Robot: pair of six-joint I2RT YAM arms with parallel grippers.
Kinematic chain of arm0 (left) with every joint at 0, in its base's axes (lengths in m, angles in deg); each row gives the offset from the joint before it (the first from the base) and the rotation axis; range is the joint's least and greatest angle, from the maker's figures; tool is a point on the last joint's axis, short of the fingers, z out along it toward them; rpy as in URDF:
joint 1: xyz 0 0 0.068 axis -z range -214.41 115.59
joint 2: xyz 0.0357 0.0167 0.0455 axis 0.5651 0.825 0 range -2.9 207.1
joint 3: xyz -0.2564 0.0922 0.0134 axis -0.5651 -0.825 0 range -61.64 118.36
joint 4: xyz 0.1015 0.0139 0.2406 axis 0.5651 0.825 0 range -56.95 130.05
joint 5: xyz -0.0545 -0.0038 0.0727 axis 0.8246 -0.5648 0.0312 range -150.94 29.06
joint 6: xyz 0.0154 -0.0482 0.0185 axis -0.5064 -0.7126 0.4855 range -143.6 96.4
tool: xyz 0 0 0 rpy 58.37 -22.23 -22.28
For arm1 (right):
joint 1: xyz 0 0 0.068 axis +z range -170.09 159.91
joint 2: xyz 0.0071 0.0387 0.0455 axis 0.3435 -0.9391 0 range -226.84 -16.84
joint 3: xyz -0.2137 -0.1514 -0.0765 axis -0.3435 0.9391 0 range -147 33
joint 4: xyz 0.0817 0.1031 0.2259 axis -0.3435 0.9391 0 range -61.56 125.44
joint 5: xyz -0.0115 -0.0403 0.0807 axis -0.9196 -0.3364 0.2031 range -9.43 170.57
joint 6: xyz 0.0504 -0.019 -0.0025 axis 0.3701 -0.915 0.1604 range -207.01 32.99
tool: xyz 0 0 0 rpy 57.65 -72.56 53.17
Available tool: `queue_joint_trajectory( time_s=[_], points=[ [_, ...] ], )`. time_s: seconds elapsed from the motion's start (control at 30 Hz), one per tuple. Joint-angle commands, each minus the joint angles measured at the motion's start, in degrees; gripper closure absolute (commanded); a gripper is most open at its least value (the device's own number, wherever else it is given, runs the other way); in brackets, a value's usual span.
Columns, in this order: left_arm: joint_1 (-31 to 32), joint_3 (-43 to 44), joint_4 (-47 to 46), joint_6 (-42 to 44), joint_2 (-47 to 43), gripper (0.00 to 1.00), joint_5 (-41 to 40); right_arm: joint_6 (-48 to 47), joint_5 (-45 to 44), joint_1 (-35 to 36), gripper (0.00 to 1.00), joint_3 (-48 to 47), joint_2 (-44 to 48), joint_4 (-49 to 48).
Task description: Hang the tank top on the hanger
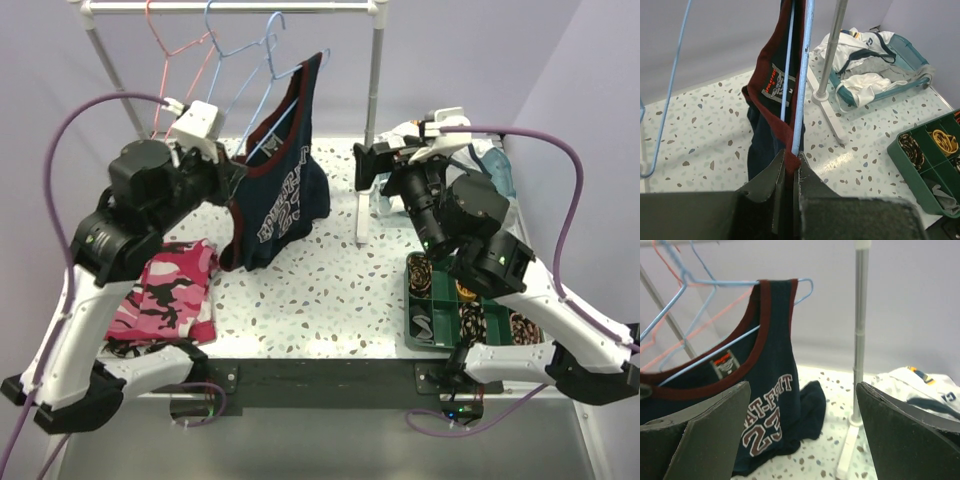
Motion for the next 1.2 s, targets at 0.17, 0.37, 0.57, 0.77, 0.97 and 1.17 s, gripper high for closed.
queue_joint_trajectory(
  time_s=[0.17, 0.37, 0.57, 0.77, 0.97, 1.17],
  points=[
    [-0.31, 7.24, -14.23, -1.99, 13.41, 1.00, -1.24, 10.81, -1.82, 0.11, 0.09, 12.98, 5.27, 7.47],
    [-0.48, 14.71, -15.47, -1.38, 20.27, 1.00, -4.93, 14.33, -0.68, 0.11, 0.09, 16.94, 6.94, 9.59],
    [-1.97, 14.63, -18.02, -2.52, 20.80, 1.00, -4.32, 16.18, -0.06, 0.02, 0.09, 19.58, 7.29, 10.65],
    [-2.76, 15.77, -17.49, -3.39, 23.52, 1.00, -3.88, 17.24, 0.90, 0.11, 0.09, 20.29, 7.12, 10.56],
    [-3.12, 13.66, -19.60, -4.63, 25.02, 1.00, -2.56, 18.12, 1.70, 0.11, 0.09, 21.17, 6.77, 10.38],
    [-3.03, 9.80, -21.01, -5.33, 24.76, 1.00, -2.38, 18.73, 1.96, 0.11, 0.09, 22.22, 6.50, 10.21]
  ],
)
